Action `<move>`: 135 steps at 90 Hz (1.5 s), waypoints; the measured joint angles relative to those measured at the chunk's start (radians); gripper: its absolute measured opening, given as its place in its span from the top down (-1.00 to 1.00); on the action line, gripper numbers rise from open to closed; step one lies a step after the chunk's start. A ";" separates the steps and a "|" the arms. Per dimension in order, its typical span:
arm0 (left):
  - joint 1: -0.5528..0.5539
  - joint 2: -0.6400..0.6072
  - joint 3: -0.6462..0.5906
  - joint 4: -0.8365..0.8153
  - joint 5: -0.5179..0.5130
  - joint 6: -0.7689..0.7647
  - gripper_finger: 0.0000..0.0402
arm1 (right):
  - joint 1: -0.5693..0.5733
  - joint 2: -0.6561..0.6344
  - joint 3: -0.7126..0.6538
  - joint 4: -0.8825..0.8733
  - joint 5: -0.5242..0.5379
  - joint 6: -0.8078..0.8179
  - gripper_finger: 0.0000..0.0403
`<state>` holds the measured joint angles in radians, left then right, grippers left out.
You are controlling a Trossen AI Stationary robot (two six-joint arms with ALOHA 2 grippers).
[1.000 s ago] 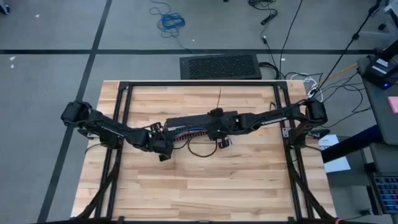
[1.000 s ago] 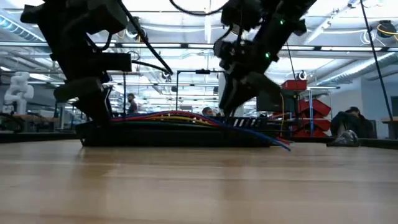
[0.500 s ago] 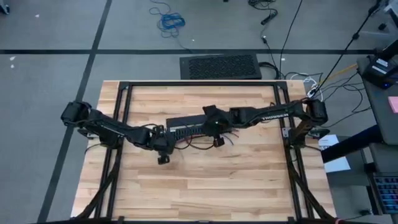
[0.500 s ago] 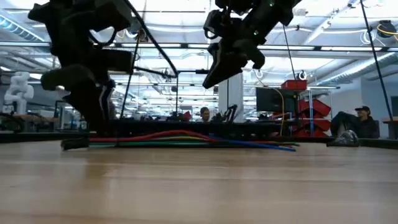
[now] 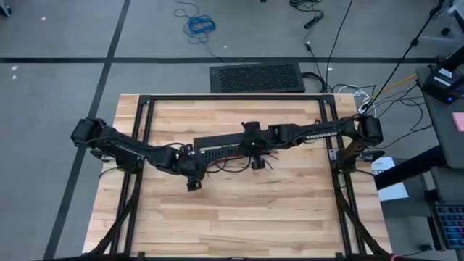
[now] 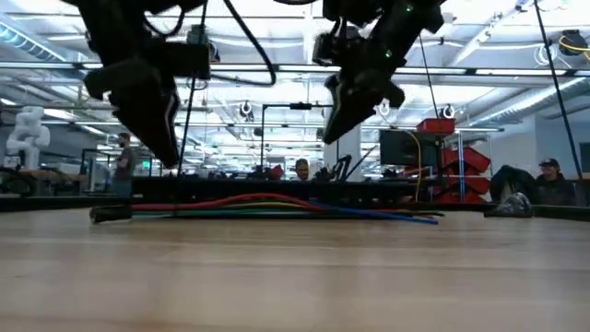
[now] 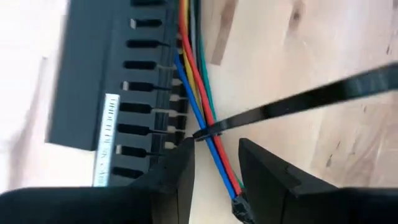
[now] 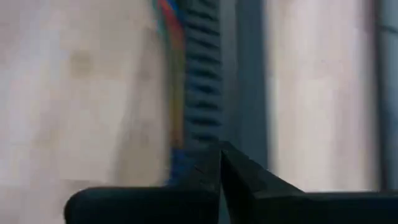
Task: Ziptie cables
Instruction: Put the zip tied cables into the black cable duct
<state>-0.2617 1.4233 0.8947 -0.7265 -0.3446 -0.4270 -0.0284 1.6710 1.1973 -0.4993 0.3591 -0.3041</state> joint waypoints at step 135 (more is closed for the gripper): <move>-0.151 0.118 -0.085 -0.087 -0.375 -0.134 0.00 | 0.220 -0.286 -0.592 0.420 0.211 0.159 -0.08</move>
<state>-0.4125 1.5414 0.8093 -0.8135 -0.7197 -0.5606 0.1917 1.3849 0.6048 -0.0792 0.5700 -0.1449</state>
